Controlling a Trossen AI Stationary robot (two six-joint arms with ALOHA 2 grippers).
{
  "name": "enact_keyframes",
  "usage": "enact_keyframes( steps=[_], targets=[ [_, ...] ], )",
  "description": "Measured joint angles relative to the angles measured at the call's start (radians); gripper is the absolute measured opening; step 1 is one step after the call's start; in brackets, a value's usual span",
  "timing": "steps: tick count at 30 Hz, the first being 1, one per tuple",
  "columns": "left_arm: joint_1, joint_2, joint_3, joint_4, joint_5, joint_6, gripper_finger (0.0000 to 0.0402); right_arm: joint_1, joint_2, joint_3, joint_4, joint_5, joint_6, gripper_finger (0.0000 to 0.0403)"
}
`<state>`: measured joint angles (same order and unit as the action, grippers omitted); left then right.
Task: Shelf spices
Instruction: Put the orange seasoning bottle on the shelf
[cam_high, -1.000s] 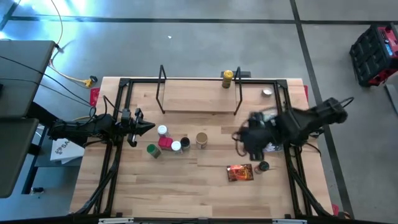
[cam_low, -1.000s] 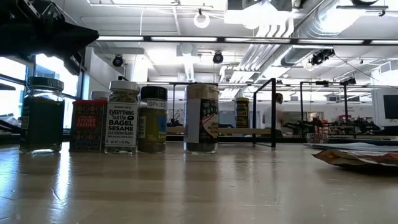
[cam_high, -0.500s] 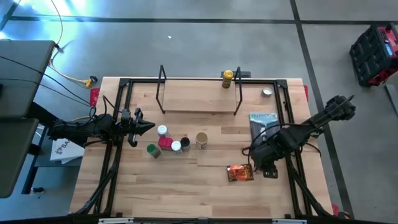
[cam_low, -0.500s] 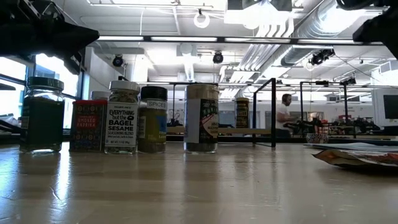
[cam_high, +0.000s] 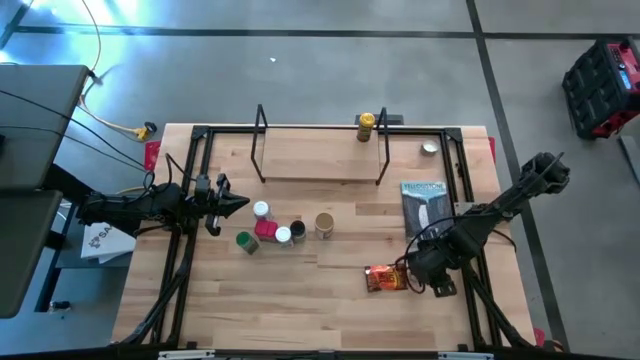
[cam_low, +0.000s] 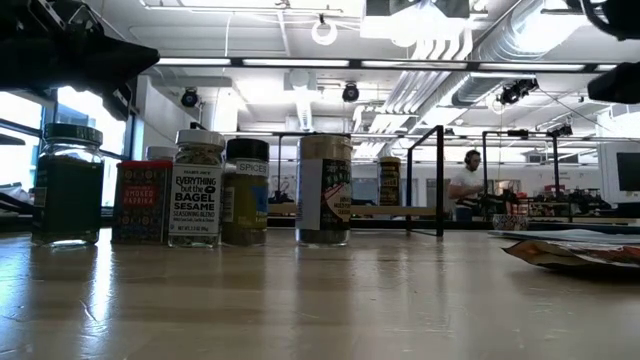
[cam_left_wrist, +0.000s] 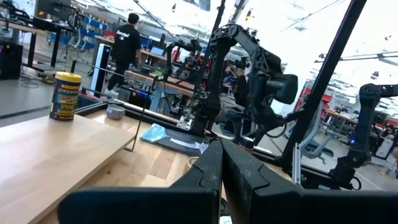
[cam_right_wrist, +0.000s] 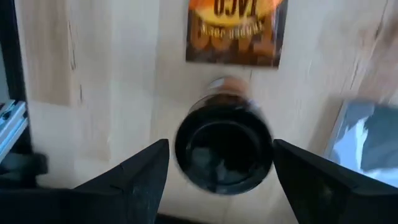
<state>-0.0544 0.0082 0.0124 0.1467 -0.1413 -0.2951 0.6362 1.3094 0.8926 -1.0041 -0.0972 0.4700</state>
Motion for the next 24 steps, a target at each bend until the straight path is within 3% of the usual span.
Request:
enact_keyframes(
  steps=[5,15,20,24],
  targets=[
    [0.0,0.0,0.0,0.009,0.0,0.0,0.0003,0.031,0.0,0.01,0.023,0.127,-0.014,0.0279],
    [0.0,0.0,0.0,0.015,-0.003,0.0,0.0003,0.068,0.057,0.009,0.076,0.153,-0.269,0.0279],
    [0.0,0.0,0.0,0.015,-0.003,0.0,0.0003,0.064,0.087,0.009,0.077,0.165,-0.29,0.0277],
    [0.0,0.0,0.0,0.015,-0.003,0.0,0.0003,0.065,0.091,0.009,0.075,0.147,-0.287,0.0254]
  ],
)
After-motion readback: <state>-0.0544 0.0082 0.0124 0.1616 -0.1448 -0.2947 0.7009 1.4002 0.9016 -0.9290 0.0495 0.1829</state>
